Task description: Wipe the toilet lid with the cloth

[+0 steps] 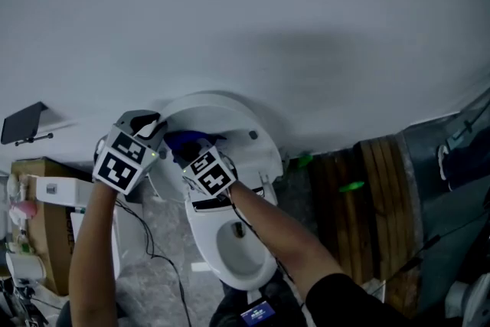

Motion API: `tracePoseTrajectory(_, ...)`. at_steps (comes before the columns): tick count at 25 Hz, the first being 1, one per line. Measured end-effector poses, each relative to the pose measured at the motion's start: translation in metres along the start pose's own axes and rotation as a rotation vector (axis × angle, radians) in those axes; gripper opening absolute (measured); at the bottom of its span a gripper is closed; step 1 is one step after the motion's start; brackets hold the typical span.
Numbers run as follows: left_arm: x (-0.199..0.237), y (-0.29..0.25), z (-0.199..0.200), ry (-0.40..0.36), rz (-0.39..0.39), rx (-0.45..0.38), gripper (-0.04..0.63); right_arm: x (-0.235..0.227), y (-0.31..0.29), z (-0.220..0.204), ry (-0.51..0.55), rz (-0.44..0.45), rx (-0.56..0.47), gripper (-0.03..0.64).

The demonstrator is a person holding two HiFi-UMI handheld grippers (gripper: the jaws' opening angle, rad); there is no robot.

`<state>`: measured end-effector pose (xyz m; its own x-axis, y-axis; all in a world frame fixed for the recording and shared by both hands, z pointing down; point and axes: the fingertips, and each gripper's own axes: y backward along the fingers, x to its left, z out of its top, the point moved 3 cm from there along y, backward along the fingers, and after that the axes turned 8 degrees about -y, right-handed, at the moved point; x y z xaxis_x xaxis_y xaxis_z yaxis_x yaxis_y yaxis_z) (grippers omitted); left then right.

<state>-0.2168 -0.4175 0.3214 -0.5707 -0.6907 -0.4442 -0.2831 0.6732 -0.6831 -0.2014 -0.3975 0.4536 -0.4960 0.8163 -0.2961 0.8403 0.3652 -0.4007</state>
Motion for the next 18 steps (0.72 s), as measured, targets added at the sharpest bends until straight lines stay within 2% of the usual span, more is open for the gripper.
tracePoseTrajectory(5,0.002,0.000,0.003,-0.014,0.004,-0.007,0.086,0.000,-0.016,-0.033,-0.015,0.010,0.057,0.067)
tracePoseTrajectory(12,0.002,0.001,0.004,-0.009,0.018,-0.030,0.086,-0.010,-0.030,-0.091,-0.017,-0.008,0.197,0.067)
tracePoseTrajectory(18,0.003,0.000,0.006,-0.007,0.033,-0.044,0.086,-0.026,-0.025,-0.118,-0.027,-0.036,0.269,0.067)
